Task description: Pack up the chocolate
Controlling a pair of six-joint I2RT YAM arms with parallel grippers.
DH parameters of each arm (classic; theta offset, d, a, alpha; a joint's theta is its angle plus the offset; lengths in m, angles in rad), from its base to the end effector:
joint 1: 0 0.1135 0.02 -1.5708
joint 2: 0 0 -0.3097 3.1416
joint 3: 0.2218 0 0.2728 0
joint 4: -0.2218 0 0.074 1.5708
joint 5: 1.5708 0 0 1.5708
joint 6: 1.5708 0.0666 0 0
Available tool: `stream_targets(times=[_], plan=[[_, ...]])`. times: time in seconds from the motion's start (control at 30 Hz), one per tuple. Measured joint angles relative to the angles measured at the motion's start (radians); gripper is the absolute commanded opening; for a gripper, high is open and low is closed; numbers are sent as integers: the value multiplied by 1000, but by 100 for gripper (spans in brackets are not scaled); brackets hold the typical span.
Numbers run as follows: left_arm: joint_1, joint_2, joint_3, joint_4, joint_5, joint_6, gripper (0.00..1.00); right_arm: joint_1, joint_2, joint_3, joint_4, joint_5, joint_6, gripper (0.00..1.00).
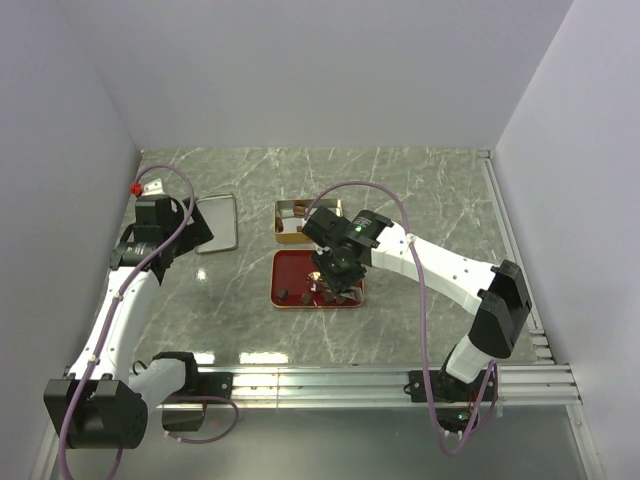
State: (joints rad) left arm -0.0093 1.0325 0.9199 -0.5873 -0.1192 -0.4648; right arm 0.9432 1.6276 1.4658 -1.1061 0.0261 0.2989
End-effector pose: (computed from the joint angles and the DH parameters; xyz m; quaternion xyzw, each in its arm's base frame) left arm 0.2396 0.0057 0.3189 -0.2288 0.8760 -0.0464 0.4220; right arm 0.2080 0.2838 0.3049 -0.3111 0.9382 0.0773 0.1302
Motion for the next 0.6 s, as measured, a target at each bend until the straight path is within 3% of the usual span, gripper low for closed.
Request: stream_targets(times=[0.3, 0.6], plan=[[0, 13, 0, 8, 3, 0, 99, 0, 1, 19, -19, 21, -1, 32], [0, 18, 6, 24, 10, 0, 100, -24, 54, 192, -55, 57, -5, 32]])
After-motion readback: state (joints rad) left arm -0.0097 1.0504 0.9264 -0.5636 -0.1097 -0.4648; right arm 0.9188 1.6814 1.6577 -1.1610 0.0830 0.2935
